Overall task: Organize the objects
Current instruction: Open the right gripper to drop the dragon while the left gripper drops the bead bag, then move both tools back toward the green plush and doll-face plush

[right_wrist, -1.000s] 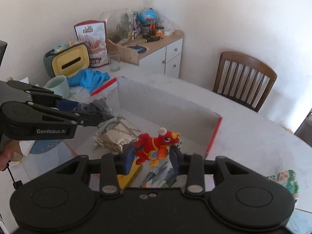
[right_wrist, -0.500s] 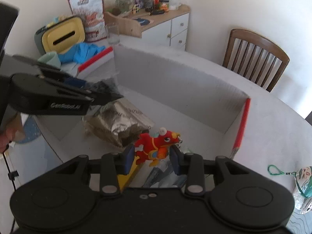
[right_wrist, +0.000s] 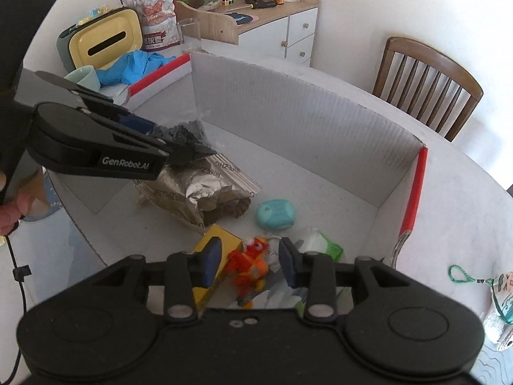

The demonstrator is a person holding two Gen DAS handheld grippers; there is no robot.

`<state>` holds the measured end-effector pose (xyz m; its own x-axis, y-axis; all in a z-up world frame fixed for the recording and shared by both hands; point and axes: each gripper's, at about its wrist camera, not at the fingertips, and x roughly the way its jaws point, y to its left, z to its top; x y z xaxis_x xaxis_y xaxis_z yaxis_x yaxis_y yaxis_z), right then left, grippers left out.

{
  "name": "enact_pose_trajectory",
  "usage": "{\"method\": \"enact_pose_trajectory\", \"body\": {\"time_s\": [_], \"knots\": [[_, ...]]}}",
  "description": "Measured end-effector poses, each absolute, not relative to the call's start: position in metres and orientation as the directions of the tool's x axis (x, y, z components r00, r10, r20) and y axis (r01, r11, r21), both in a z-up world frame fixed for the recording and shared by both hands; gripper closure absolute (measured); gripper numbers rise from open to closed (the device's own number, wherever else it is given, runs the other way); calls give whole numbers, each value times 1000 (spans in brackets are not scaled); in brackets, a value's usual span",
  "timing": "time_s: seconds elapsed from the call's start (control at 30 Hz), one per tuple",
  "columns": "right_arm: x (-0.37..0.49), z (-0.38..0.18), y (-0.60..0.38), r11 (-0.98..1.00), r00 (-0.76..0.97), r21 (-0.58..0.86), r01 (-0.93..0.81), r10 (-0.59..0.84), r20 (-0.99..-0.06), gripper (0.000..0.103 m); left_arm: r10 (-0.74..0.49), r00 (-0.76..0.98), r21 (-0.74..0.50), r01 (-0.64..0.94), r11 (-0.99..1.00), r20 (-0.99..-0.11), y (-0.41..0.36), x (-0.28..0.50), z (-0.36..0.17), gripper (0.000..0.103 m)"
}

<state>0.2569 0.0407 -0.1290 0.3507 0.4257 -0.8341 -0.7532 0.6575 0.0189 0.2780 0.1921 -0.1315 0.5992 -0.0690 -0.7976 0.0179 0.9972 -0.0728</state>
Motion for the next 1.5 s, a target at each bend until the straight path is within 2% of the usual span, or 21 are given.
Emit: {"method": "enact_pose_trajectory", "body": {"time_s": [0.17, 0.3, 0.77, 0.9, 1.03, 1.2, 1.3, 1.5], "knots": [[256, -122, 35, 665, 349, 44, -745, 446, -824, 62, -56, 600, -62, 10, 998, -798, 191, 275, -129, 70], [254, -115, 27, 677, 358, 62, -733, 461, -812, 58, -46, 609, -63, -7, 998, -792, 192, 270, -126, 42], [238, -81, -11, 695, 389, 129, -708, 535, -750, 52, -40, 670, -55, -1, 998, -741, 171, 233, -86, 41], [230, -66, -27, 700, 415, 137, -701, 557, -719, 43, -52, 689, -63, 10, 998, -723, 158, 221, -67, 41], [225, -51, -43, 696, 429, 154, -701, 585, -689, 40, -65, 710, -73, 19, 997, -702, 143, 208, -49, 40], [219, -35, -65, 697, 447, 175, -695, 610, -654, 37, -77, 724, -83, 28, 996, -685, 122, 196, -29, 32], [216, -26, -80, 698, 464, 176, -694, 621, -633, 25, -88, 735, -85, 42, 995, -672, 108, 191, -19, 28], [214, -10, -116, 700, 497, 184, -690, 643, -583, 19, -94, 763, -75, 60, 995, -640, 76, 185, 1, 20]]}}
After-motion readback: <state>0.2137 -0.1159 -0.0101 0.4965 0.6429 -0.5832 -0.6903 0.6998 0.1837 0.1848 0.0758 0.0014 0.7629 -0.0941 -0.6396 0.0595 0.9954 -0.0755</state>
